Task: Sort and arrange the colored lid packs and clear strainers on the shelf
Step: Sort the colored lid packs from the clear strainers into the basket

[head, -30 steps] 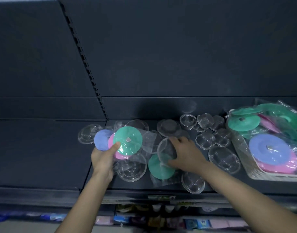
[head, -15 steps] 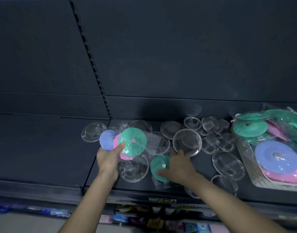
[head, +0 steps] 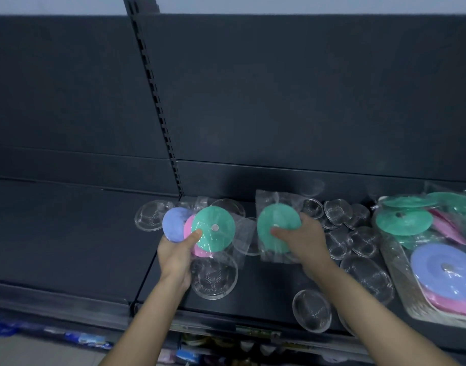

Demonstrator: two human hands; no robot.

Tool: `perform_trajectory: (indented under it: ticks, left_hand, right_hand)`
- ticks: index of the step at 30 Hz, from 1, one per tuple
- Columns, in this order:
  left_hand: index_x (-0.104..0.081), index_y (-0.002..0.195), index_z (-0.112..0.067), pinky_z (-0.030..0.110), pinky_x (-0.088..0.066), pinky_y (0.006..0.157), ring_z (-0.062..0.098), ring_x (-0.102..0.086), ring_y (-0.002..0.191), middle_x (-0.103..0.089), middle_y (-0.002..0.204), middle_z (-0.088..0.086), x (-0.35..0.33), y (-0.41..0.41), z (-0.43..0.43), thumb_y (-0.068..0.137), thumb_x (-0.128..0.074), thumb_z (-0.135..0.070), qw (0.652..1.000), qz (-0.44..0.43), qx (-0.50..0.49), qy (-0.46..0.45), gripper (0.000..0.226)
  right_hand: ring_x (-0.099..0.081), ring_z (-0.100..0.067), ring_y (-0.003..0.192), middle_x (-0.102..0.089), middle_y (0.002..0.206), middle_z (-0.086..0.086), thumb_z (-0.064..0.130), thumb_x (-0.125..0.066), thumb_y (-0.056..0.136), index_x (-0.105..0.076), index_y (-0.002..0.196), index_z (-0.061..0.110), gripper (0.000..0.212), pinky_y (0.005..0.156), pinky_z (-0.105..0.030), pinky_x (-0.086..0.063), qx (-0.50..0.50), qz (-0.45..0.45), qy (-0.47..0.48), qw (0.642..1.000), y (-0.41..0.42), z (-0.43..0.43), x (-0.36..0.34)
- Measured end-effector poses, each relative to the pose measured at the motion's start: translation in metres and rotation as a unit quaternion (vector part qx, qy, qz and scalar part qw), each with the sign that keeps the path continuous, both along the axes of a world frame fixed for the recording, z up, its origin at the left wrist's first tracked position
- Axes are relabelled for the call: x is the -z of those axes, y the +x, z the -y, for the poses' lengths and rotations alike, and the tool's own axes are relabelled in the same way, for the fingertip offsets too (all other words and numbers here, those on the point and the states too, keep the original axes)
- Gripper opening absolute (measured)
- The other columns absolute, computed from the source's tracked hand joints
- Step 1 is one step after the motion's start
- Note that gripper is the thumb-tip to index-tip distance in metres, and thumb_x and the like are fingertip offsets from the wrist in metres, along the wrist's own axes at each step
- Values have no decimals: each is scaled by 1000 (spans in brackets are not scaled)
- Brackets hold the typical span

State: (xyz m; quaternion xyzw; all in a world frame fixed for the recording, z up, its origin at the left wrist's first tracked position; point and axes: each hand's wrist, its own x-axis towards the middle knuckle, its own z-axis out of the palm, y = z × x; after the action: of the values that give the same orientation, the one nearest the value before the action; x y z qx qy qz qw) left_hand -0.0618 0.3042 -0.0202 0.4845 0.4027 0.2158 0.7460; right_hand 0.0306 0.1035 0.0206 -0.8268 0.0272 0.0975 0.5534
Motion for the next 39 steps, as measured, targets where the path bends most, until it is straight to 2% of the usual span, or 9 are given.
perform_trajectory:
  ticks: [3,8,11,14,20,23,25,32,39]
  left_hand:
    - [-62,101,-11,48,-57,72,38,-69,86,-71,97,16,-3,7,4,71,-78,-3,1000,5,27,7,35]
    - [-64,104,-11,28,-51,50,23,-65,62,-72,85,12,-19,22,22,76,-74,-3,994,21,108,19,31]
    - [-64,107,-6,45,-57,75,27,-69,68,-71,70,16,-29,30,25,77,-72,-3,988,29,153,20,31]
    - [-65,107,-4,55,-54,85,37,-70,86,-72,89,22,-35,36,29,77,-71,-4,974,56,220,24,31]
    - [-75,81,-8,38,-60,69,31,-70,82,-73,84,16,-40,60,51,83,-66,-4,956,101,273,36,10]
    - [-67,96,1,30,-59,63,23,-70,76,-73,76,12,-40,75,70,85,-65,-6,952,113,283,35,14]
    - [-65,83,5,24,-56,60,16,-69,71,-69,61,8,-44,83,87,86,-65,-12,949,122,289,26,17]
    - [-65,111,-5,37,-56,73,27,-70,88,-72,101,14,-50,102,134,92,-59,-19,941,117,318,-5,24]
    - [-68,103,-4,34,-57,69,23,-70,84,-73,95,12,-63,120,190,85,-65,-7,933,112,342,19,18]
  right_hand:
    - [-68,-19,73,-70,89,-7,3,-77,73,-64,96,12,27,53,-30,-55,-51,-72,169,982,0,4,-19]
    - [-68,-10,70,-72,88,-3,3,-76,75,-66,102,11,29,55,-20,-53,-98,-57,147,983,-3,3,-17]
    - [-68,-15,81,-70,96,-4,9,-76,76,-63,104,15,32,65,-26,-56,-73,-43,142,986,0,9,-14]
    - [-67,-20,90,-67,103,-3,11,-76,76,-58,108,20,38,70,-33,-57,-70,-52,155,984,4,19,-13]
    - [-70,-31,92,-72,100,-12,8,-78,73,-64,108,9,37,78,-48,-57,-7,-90,217,972,2,38,-17]
    - [-71,-28,86,-74,95,-12,4,-79,72,-65,103,6,33,75,-40,-59,41,-72,216,973,-2,51,-21]
    - [-72,-27,82,-74,92,-12,4,-81,69,-64,100,7,36,68,-35,-59,86,-46,213,972,-5,60,-23]
    - [-61,-8,45,-71,73,-7,-1,-80,68,-65,90,5,27,40,-17,-43,173,34,251,952,-8,103,-49]
    - [-72,-24,72,-74,83,-9,6,-75,78,-68,90,8,14,65,-40,-59,247,104,240,933,15,173,-79]
